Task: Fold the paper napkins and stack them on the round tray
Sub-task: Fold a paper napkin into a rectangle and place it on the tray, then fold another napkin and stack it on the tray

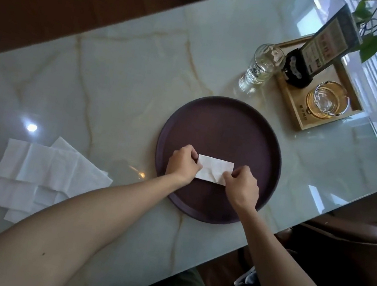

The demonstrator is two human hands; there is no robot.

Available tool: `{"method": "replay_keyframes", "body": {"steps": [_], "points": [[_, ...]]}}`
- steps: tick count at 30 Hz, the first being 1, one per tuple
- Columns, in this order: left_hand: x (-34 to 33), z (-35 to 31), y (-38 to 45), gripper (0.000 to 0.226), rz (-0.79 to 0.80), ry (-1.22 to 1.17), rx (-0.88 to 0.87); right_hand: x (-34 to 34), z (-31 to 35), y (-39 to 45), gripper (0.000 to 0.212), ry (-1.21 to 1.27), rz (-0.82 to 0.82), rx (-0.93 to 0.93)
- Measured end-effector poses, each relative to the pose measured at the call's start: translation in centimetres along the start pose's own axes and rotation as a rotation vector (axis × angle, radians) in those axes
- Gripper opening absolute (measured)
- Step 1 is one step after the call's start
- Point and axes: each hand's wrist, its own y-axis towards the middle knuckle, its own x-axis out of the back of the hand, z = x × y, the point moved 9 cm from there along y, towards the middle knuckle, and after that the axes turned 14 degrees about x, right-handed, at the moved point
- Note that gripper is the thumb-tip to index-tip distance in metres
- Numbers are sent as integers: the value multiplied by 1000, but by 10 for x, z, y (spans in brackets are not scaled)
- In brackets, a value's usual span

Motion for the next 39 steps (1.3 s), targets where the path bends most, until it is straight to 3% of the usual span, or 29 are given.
{"method": "replay_keyframes", "body": {"steps": [4, 9, 15, 18, 24, 27, 31, 36, 39], "points": [[16, 8, 0, 10, -33, 62, -5, 13, 12, -3, 26, -151, -56, 48], [73, 40, -4, 11, -38, -96, 26, 4, 76, -13, 28, -141, -80, 274], [164, 122, -26, 5, -86, -344, 81, -76, 186, -46, 18, -100, 195, 516], [211, 182, -37, 3, -133, -446, 144, -128, 236, -71, 35, -121, 334, 605], [281, 300, -51, 33, -215, -642, 283, -217, 313, -131, 63, -263, 476, 794], [296, 345, -52, 54, -189, -771, 353, -255, 340, -156, 69, -385, 510, 899], [292, 382, -39, 63, -96, -865, 419, -299, 359, -177, 70, -559, 561, 991], [276, 400, -19, 29, 88, -1098, 489, -335, 363, -191, 67, -738, 522, 964], [275, 397, -7, 18, 124, -1181, 522, -340, 360, -191, 53, -826, 456, 985]]}}
